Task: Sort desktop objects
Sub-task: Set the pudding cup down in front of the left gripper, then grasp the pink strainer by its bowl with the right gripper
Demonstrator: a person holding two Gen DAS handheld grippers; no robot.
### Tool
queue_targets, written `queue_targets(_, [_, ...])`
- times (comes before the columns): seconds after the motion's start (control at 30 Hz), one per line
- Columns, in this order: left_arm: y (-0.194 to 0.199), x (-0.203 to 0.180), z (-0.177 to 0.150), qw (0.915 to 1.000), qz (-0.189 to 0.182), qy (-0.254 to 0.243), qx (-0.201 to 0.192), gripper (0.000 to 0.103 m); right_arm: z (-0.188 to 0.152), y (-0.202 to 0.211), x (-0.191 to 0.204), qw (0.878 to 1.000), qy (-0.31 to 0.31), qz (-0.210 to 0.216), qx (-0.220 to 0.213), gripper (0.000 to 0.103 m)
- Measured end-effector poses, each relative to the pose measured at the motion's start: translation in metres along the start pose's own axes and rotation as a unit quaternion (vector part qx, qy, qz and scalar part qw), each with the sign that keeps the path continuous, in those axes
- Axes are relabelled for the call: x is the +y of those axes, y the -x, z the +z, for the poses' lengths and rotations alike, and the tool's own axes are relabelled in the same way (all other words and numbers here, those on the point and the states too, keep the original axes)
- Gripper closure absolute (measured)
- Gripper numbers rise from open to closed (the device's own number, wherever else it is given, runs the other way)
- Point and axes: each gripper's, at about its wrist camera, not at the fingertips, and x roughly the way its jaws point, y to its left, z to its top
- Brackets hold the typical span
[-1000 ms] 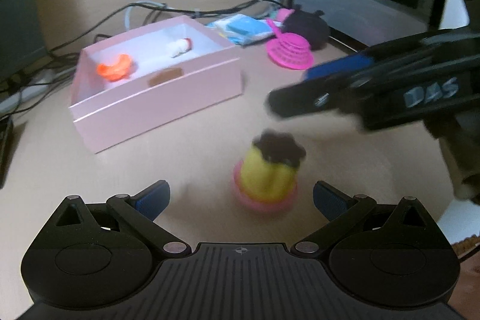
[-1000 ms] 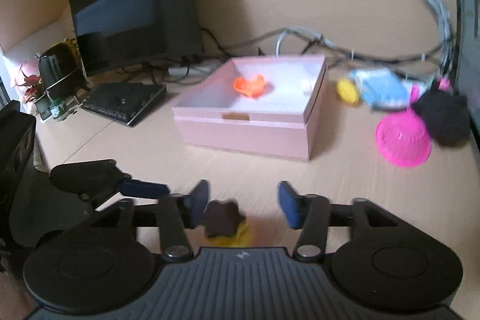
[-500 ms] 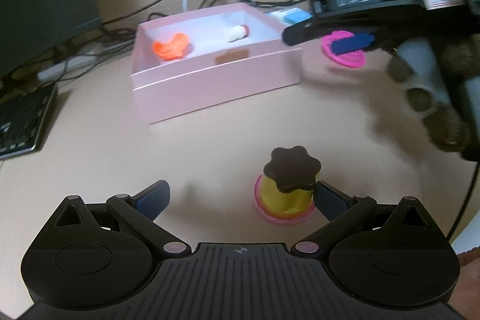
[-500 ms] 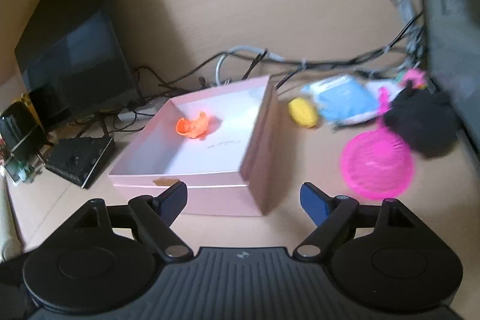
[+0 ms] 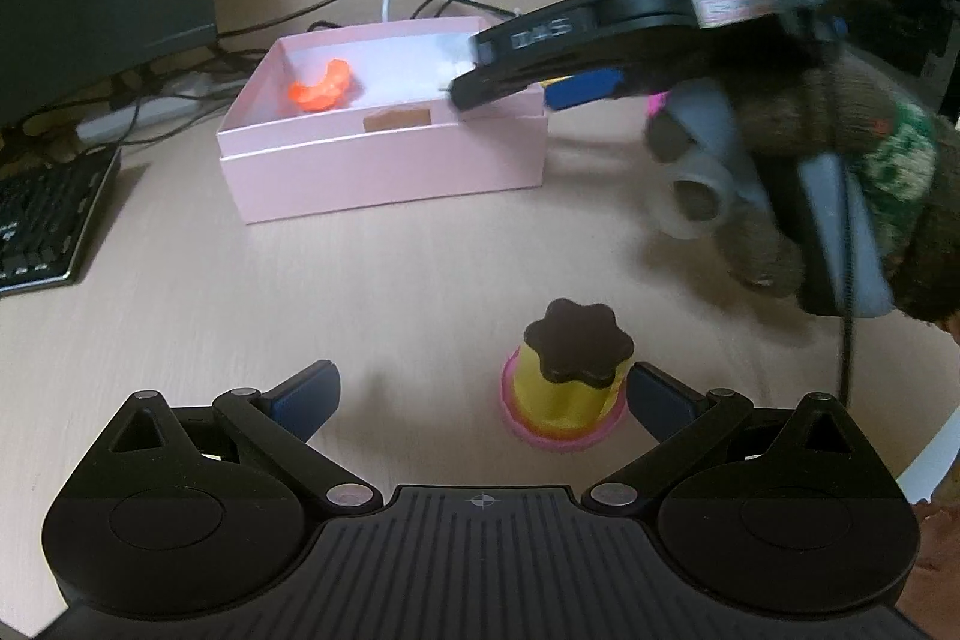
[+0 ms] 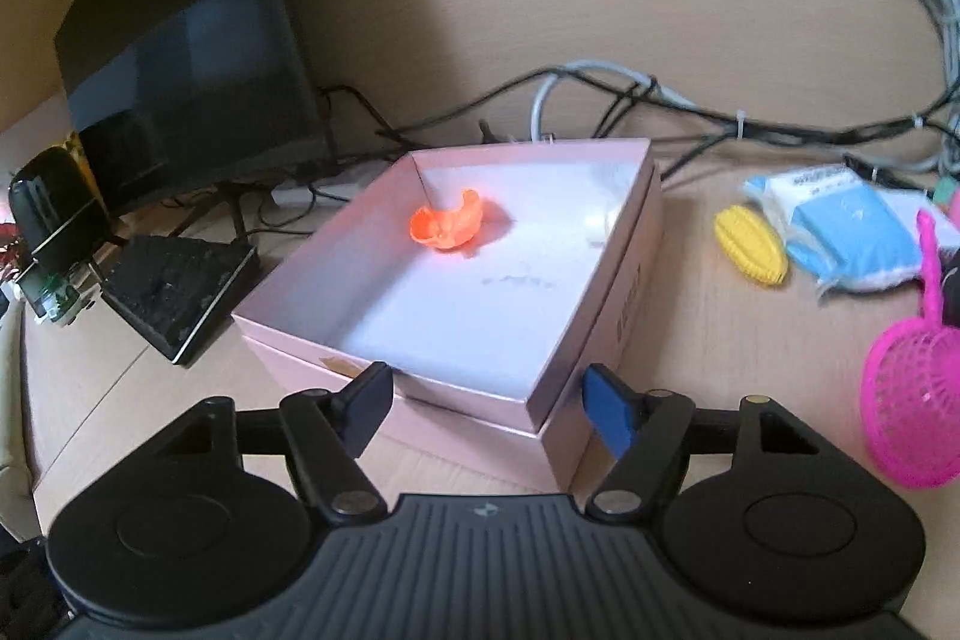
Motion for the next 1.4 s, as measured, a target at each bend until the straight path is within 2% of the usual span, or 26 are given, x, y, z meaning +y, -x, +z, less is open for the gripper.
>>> queue_targets(0.03, [0.000,0.001,0.001,1.0000,-0.001,0.002,-0.002,0.000,0.000,0.009,-0.002,1.000,0.008,-0.009,-0.010,0.030])
queue_targets(0.1, [-0.002,0.002,0.002,1.0000,-0.003,0.005,-0.005,0.000,-0.004,0.030,-0.012,0.997,0.028,-0.064,-0.039,0.017])
queue_targets(0.2, [-0.004,0.000,0.005,0.9999,-0.011,0.001,-0.009,0.000,-0.011,0.044,-0.034,0.981,0.052,-0.175,-0.058,0.015])
queue_targets(0.23, [-0.005,0.000,0.006,0.9999,-0.013,-0.002,-0.010,0.000,-0.012,0.044,-0.043,0.976,0.051,-0.204,-0.054,0.015])
queue_targets(0.27, [-0.005,-0.002,0.007,0.9998,-0.015,-0.006,-0.012,0.000,-0.012,0.045,-0.050,0.974,0.047,-0.216,-0.047,0.015])
queue_targets(0.33, [-0.003,-0.002,0.008,0.9997,-0.013,-0.010,-0.016,0.000,-0.009,0.051,-0.056,0.978,0.030,-0.199,-0.049,0.015])
queue_targets(0.4, [-0.001,0.002,0.011,0.9998,-0.006,-0.007,-0.019,0.000,-0.006,0.054,-0.043,0.985,0.040,-0.157,-0.062,0.015])
queue_targets(0.53, [0.006,0.012,0.013,0.9996,0.015,0.004,-0.025,0.000,-0.006,0.033,0.007,0.987,0.133,-0.077,-0.042,0.015])
queue_targets(0.6, [0.009,0.016,0.014,0.9993,0.022,0.009,-0.028,0.000,-0.011,0.017,0.026,0.983,0.172,-0.064,-0.025,0.015])
queue_targets(0.7, [0.013,0.021,0.012,0.9991,0.027,0.016,-0.028,0.000,-0.012,-0.007,0.029,0.976,0.194,-0.100,-0.009,0.015])
queue_targets(0.77, [0.014,0.024,0.010,0.9990,0.027,0.022,-0.027,0.000,-0.009,-0.012,0.017,0.979,0.176,-0.107,0.007,0.015])
queue_targets(0.87, [0.009,0.026,0.008,0.9990,0.025,0.030,-0.021,0.000,-0.012,-0.008,-0.001,0.977,0.159,-0.144,0.014,0.015])
queue_targets(1.03, [0.004,0.019,0.009,0.9996,0.011,0.019,-0.018,0.000,-0.013,0.024,-0.019,0.985,0.120,-0.125,-0.012,0.016])
queue_targets(1.17, [0.009,0.014,0.012,0.9994,-0.002,0.012,-0.032,0.000,-0.018,0.046,-0.038,0.975,0.101,-0.190,-0.044,0.012])
queue_targets(1.27, [0.011,0.010,0.014,0.9991,-0.013,0.007,-0.040,0.000,-0.020,0.047,-0.068,0.964,0.055,-0.258,-0.040,0.012])
queue_targets(1.3, [0.012,0.009,0.014,0.9990,-0.017,0.005,-0.041,0.000,-0.020,0.046,-0.080,0.963,0.034,-0.266,-0.036,0.012])
queue_targets(1.4, [0.012,0.003,0.013,0.9989,-0.025,-0.007,-0.038,0.000,-0.016,0.035,-0.101,0.966,0.007,-0.256,-0.023,0.012])
